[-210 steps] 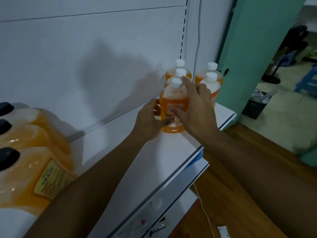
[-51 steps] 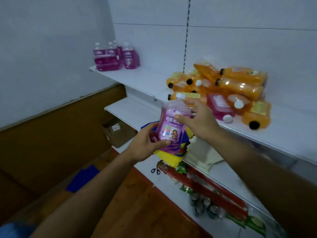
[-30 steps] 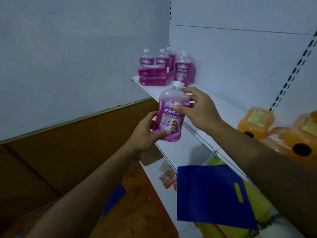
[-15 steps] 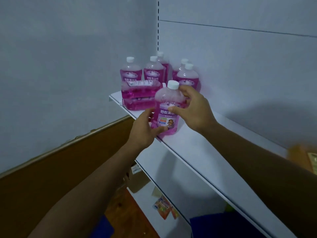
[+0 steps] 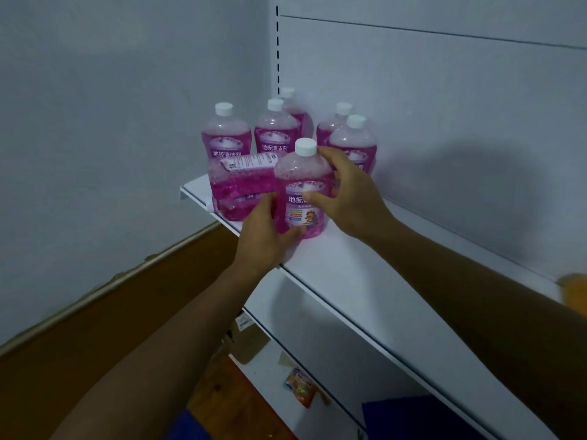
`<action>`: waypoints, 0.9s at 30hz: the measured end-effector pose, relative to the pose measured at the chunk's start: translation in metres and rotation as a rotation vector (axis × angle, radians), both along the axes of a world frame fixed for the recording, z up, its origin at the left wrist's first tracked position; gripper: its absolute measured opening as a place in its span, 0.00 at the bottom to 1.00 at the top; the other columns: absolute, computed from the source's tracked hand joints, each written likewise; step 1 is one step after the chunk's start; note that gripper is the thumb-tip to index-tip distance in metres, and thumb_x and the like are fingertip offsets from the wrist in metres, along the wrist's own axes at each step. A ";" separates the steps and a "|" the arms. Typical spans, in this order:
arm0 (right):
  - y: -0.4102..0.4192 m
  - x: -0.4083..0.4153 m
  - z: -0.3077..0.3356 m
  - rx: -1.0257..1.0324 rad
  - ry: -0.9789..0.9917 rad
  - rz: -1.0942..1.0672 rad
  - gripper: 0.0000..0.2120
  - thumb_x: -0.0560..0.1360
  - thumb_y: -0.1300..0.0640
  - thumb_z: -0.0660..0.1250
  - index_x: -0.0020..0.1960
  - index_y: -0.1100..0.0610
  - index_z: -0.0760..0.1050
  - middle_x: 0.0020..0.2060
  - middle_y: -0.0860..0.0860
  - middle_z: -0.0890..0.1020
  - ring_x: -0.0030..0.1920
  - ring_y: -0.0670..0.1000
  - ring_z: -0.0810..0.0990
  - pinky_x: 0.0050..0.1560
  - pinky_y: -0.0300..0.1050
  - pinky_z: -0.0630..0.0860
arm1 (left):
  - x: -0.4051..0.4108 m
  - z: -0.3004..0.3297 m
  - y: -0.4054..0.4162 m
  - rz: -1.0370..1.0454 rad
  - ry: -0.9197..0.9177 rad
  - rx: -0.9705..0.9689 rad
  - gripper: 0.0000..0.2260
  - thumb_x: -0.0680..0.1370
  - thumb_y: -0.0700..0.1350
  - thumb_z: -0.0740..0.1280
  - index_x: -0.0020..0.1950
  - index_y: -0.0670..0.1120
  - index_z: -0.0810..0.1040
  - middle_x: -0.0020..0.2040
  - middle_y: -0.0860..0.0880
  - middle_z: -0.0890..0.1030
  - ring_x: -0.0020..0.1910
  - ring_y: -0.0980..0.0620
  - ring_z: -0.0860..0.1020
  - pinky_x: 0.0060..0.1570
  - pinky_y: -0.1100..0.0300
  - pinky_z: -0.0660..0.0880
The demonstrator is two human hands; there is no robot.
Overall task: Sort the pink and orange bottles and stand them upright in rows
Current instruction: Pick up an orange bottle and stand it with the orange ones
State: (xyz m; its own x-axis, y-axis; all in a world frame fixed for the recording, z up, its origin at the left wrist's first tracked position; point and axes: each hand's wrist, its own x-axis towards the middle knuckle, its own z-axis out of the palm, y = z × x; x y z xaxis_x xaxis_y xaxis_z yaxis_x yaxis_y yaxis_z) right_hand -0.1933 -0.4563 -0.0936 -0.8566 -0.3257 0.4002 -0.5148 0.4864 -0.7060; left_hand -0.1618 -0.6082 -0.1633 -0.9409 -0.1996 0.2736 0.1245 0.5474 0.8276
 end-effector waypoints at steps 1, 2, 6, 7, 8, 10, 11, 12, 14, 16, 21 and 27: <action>0.002 0.002 0.000 0.007 -0.012 0.002 0.33 0.73 0.55 0.73 0.73 0.56 0.63 0.65 0.53 0.75 0.62 0.50 0.76 0.59 0.46 0.77 | 0.002 -0.001 0.001 -0.001 0.002 -0.004 0.30 0.70 0.49 0.77 0.68 0.48 0.69 0.63 0.51 0.78 0.60 0.54 0.76 0.59 0.59 0.73; 0.004 0.005 0.000 0.009 -0.022 0.003 0.33 0.74 0.54 0.72 0.74 0.56 0.62 0.66 0.52 0.75 0.62 0.49 0.76 0.59 0.45 0.77 | 0.005 -0.002 0.003 -0.004 0.007 -0.004 0.31 0.70 0.51 0.77 0.69 0.49 0.68 0.63 0.53 0.77 0.60 0.56 0.76 0.59 0.60 0.73; 0.024 0.029 -0.003 0.049 -0.011 0.002 0.31 0.76 0.49 0.69 0.74 0.56 0.63 0.66 0.52 0.74 0.63 0.50 0.76 0.62 0.47 0.75 | 0.030 -0.007 0.012 -0.004 0.082 -0.038 0.33 0.71 0.56 0.73 0.72 0.52 0.64 0.68 0.54 0.73 0.65 0.56 0.71 0.60 0.62 0.69; 0.031 0.037 -0.004 0.088 0.002 -0.005 0.31 0.76 0.47 0.68 0.74 0.57 0.63 0.67 0.53 0.73 0.64 0.51 0.74 0.64 0.50 0.74 | 0.039 -0.009 0.015 0.007 0.086 -0.079 0.34 0.72 0.57 0.72 0.74 0.52 0.63 0.70 0.52 0.71 0.67 0.54 0.70 0.63 0.58 0.69; 0.039 0.047 -0.005 0.131 0.017 -0.016 0.32 0.76 0.45 0.67 0.74 0.57 0.63 0.69 0.53 0.72 0.67 0.53 0.72 0.67 0.53 0.72 | 0.049 -0.012 0.018 0.026 0.076 -0.133 0.34 0.73 0.60 0.70 0.75 0.52 0.61 0.72 0.52 0.69 0.70 0.52 0.68 0.65 0.53 0.69; 0.058 0.070 -0.005 0.228 0.040 -0.055 0.34 0.76 0.39 0.63 0.75 0.55 0.61 0.73 0.53 0.68 0.72 0.55 0.66 0.70 0.57 0.67 | 0.071 -0.015 0.028 0.075 0.009 -0.272 0.36 0.73 0.65 0.64 0.77 0.54 0.58 0.76 0.51 0.65 0.74 0.48 0.63 0.70 0.45 0.66; 0.070 0.083 -0.003 0.286 0.043 -0.077 0.35 0.76 0.38 0.61 0.76 0.54 0.60 0.74 0.53 0.65 0.74 0.55 0.62 0.72 0.58 0.64 | 0.083 -0.017 0.035 0.094 -0.027 -0.341 0.36 0.74 0.67 0.62 0.78 0.54 0.56 0.77 0.51 0.62 0.76 0.47 0.60 0.71 0.42 0.64; 0.083 0.097 -0.002 0.350 0.045 -0.104 0.35 0.77 0.37 0.59 0.77 0.53 0.58 0.76 0.53 0.62 0.76 0.55 0.59 0.73 0.58 0.62 | 0.096 -0.016 0.045 0.100 -0.045 -0.406 0.37 0.74 0.68 0.60 0.78 0.54 0.56 0.78 0.50 0.60 0.76 0.46 0.59 0.72 0.41 0.62; 0.114 0.128 -0.001 0.466 0.079 -0.164 0.34 0.77 0.36 0.56 0.78 0.52 0.56 0.77 0.53 0.58 0.77 0.56 0.55 0.74 0.57 0.58 | 0.122 -0.014 0.070 0.070 -0.043 -0.500 0.36 0.75 0.68 0.58 0.78 0.53 0.57 0.79 0.50 0.58 0.77 0.46 0.57 0.73 0.42 0.59; 0.148 0.160 -0.002 0.531 0.140 -0.230 0.36 0.77 0.32 0.52 0.77 0.52 0.58 0.77 0.55 0.59 0.77 0.58 0.56 0.74 0.58 0.58 | 0.146 -0.009 0.100 0.013 -0.013 -0.569 0.35 0.75 0.69 0.56 0.78 0.53 0.58 0.78 0.50 0.59 0.77 0.46 0.58 0.73 0.43 0.57; 0.236 0.231 0.000 0.712 0.149 -0.434 0.39 0.75 0.29 0.44 0.77 0.52 0.57 0.77 0.56 0.57 0.77 0.59 0.54 0.75 0.60 0.55 | 0.188 0.001 0.183 -0.163 0.040 -0.644 0.38 0.73 0.72 0.49 0.77 0.52 0.60 0.77 0.49 0.63 0.76 0.45 0.61 0.73 0.40 0.60; 0.325 0.286 0.010 0.763 0.046 -0.629 0.35 0.77 0.32 0.48 0.78 0.50 0.51 0.78 0.53 0.53 0.78 0.56 0.49 0.76 0.57 0.50 | 0.210 0.011 0.260 -0.320 0.100 -0.613 0.38 0.73 0.73 0.48 0.77 0.52 0.61 0.77 0.49 0.64 0.76 0.48 0.62 0.72 0.41 0.61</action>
